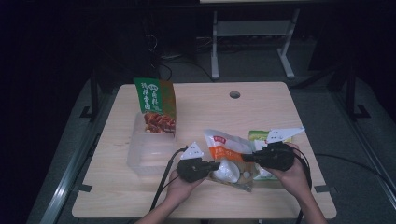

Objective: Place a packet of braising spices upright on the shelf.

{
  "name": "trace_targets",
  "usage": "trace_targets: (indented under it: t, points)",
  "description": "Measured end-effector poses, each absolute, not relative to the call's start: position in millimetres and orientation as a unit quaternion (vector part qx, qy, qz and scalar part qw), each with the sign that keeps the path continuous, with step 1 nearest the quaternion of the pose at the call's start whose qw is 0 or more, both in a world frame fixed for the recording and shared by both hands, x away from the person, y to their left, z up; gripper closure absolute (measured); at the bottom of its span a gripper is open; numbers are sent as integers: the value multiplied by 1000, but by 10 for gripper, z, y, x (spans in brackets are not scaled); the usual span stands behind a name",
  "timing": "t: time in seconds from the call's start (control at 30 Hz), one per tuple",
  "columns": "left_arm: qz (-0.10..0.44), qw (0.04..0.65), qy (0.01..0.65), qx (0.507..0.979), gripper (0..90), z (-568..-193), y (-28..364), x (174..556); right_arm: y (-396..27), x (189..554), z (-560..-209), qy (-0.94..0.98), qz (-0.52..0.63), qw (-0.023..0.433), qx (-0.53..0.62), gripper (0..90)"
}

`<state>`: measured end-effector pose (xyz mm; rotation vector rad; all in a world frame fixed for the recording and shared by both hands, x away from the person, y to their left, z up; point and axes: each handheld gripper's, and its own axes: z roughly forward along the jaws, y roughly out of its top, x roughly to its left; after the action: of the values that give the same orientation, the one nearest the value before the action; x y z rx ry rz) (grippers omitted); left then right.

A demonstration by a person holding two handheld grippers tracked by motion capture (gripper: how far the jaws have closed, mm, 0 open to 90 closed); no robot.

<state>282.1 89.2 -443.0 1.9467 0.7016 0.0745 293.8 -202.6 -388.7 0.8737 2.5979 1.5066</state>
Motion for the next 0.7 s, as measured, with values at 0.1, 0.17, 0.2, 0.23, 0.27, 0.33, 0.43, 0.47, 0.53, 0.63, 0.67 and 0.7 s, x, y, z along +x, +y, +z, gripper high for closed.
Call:
trace_targets:
  t: [0.1,0.17,0.2,0.23,0.27,0.33,0.43,0.47,0.53,0.63,0.67,0.7]
  points:
    - [42,507,287,811,890,-4430,901,2779,-2011,2945,-3903,832,477,0,284,851]
    - [47,506,285,813,891,-4425,893,2747,-1979,2954,-3918,834,473,-6,284,834]
    - [50,503,281,816,891,-4421,893,2739,-1951,2955,-3922,836,469,-8,286,818]
    - [52,501,279,817,891,-4419,891,2730,-1922,2960,-3922,839,463,-7,286,800]
    - [52,501,278,818,891,-4418,892,2719,-1890,2968,-3924,842,459,-9,283,787]
    - [57,498,273,821,891,-4414,900,2705,-1830,2978,-3924,845,454,-8,281,761]
    - [59,497,267,823,890,-4410,908,2693,-1751,3003,-3931,848,447,-10,283,788]
    - [62,496,265,825,890,-4408,912,2687,-1728,3006,-3933,851,441,-4,283,825]
    - [60,497,264,825,887,-4408,925,2682,-1704,3012,-3936,854,436,-1,285,878]
    - [47,500,274,821,859,-4402,961,2685,-1705,2997,-3933,852,437,0,287,891]
    - [44,502,278,818,845,-4399,975,2680,-1712,2990,-3934,851,441,-1,286,892]
    - [44,502,279,818,830,-4392,990,2674,-1718,2985,-3933,848,445,-3,287,893]
